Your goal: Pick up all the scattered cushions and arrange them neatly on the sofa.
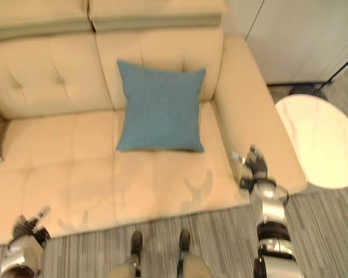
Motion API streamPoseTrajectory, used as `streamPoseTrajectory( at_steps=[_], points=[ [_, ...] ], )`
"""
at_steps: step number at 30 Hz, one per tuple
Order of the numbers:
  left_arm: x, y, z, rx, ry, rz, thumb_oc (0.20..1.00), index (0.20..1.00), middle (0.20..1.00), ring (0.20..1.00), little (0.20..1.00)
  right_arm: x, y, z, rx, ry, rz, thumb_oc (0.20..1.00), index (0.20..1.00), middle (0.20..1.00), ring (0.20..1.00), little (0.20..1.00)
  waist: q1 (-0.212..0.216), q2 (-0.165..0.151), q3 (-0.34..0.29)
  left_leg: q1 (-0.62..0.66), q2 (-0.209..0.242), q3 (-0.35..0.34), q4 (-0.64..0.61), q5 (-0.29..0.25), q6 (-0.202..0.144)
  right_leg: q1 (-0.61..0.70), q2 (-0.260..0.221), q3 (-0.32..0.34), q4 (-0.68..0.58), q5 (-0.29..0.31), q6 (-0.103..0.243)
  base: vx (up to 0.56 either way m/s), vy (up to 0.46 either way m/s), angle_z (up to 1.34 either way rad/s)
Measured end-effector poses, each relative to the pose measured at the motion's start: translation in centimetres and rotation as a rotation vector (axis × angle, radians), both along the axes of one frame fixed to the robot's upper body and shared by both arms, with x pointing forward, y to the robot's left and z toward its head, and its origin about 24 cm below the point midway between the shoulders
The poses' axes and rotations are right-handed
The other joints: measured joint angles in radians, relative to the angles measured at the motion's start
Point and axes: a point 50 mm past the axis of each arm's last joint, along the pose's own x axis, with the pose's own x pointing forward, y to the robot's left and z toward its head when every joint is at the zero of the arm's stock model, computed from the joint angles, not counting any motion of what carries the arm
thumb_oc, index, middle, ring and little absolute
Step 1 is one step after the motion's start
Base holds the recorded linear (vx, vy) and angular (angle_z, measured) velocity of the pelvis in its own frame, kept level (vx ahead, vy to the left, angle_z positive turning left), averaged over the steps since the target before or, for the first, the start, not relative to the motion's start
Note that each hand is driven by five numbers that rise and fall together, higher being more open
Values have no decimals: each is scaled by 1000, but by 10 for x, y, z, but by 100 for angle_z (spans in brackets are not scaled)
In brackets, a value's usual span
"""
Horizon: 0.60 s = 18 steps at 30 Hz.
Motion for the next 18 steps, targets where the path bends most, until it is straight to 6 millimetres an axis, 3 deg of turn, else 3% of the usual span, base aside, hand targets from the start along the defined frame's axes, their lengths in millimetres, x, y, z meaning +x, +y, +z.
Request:
streamPoseTrajectory(
  at_steps=[2, 6, 11, 14, 18],
  points=[
    [-22, -16, -21, -77, 74, -24, 1000, 1000, 1000, 1000, 1000, -34, -2, -33, 44, 117, -44, 1000, 1000, 1000, 1000, 1000, -5, 12, -32, 37, 0, 0, 0, -14, -1, 48, 6, 0, -30, 9, -5, 56, 3, -1],
    [-58, -44, -47, -204, 169, -9, 1000, 1000, 1000, 1000, 1000, -96, -13, -70, 74, 284, -153, 1000, 1000, 1000, 1000, 1000, -8, 34, -65, 84, 7, -4, 0, -31, 4, 94, 13, 0, -31, 2, -1, 7, -19, -4],
    [-74, -55, -55, -321, 166, 10, 1000, 1000, 1000, 1000, 1000, -151, -7, -99, 137, 452, -208, 1000, 1000, 1000, 1000, 1000, -4, 45, -90, 103, 19, -26, -1, -44, 11, 114, 27, -11, -31, -7, -4, -54, -7, 9],
    [-91, -65, -62, -391, 180, 53, 1000, 1000, 1000, 1000, 1000, -167, -7, -103, 122, 489, -235, 1000, 1000, 1000, 1000, 1000, -3, 64, -105, 103, 16, -24, -1, -55, 22, 113, 23, -11, -30, -5, -4, 0, 0, -3],
    [-93, -65, -62, -403, 179, 52, 1000, 1000, 1000, 1000, 1000, -169, -10, -101, 107, 482, -240, 1000, 1000, 1000, 1000, 1000, -3, 71, -114, 96, 16, -24, -5, -59, 17, 106, 23, -11, -30, -5, -4, -57, -27, -1]
  ],
)
